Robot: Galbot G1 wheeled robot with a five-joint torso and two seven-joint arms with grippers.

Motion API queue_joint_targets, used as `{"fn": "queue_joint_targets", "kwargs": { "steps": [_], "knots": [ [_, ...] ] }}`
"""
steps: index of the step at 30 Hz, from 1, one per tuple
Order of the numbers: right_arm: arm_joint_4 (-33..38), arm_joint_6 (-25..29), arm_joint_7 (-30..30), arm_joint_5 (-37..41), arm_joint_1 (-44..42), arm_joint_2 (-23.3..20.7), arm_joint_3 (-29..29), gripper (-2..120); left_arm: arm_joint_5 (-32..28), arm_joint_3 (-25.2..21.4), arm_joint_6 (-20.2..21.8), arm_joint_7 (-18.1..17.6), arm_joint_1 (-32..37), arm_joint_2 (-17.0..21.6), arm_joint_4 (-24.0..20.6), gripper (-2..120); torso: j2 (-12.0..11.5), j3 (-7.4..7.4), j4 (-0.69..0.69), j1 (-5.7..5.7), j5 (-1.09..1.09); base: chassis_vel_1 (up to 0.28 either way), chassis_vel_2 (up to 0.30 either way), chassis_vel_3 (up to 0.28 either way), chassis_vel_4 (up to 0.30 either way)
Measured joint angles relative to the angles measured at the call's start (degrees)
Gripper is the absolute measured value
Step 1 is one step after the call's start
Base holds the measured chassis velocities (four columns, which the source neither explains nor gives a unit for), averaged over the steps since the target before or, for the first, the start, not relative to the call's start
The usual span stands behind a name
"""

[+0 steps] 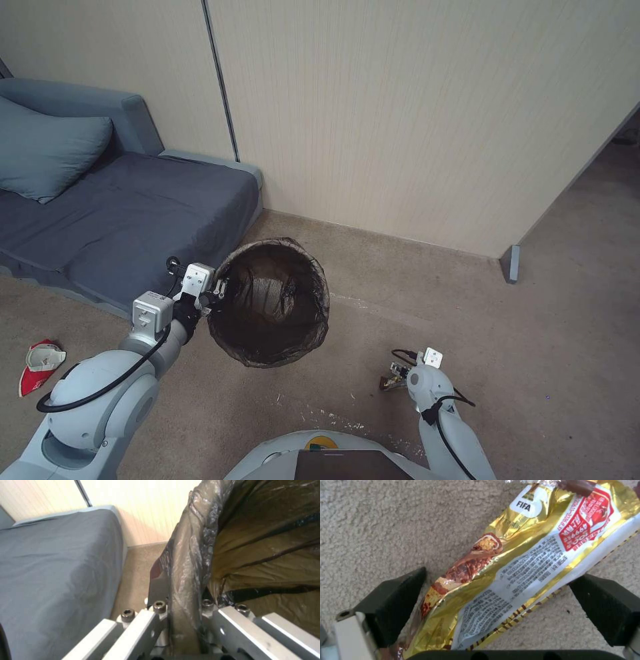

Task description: Pick up the trash bin, then pick up the garbage from the floor and place it into the trash bin.

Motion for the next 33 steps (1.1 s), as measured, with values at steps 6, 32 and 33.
{"fn": "queue_joint_targets", "kwargs": {
  "steps": [6, 32, 33],
  "knots": [
    [0.7, 0.6, -0.5, -0.8, -0.5, 0.1, 0.0, 85, 0.0, 0.0, 0.0, 0.0, -0.5, 0.0, 0.0, 0, 0.0, 0.0, 0.0, 0.0, 0.01, 0.0, 0.0, 0.0, 0.0],
    [8.5, 1.5, -1.3, -2.6, -5.0, 0.3, 0.7, 11, 0.6, -0.2, 0.0, 0.3, -0.5, -0.2, 0.0, 0, 0.0, 0.01, -0.02, 0.01, -0.01, 0.0, 0.0, 0.0, 0.0],
    [9.4, 1.5, -1.3, -2.6, -5.4, 0.3, 0.9, 6, 0.6, -0.2, 0.0, 0.3, -0.5, -0.3, 0.0, 0, 0.0, 0.01, -0.02, 0.0, -0.02, 0.0, 0.0, 0.0, 0.0]
  ]
}}
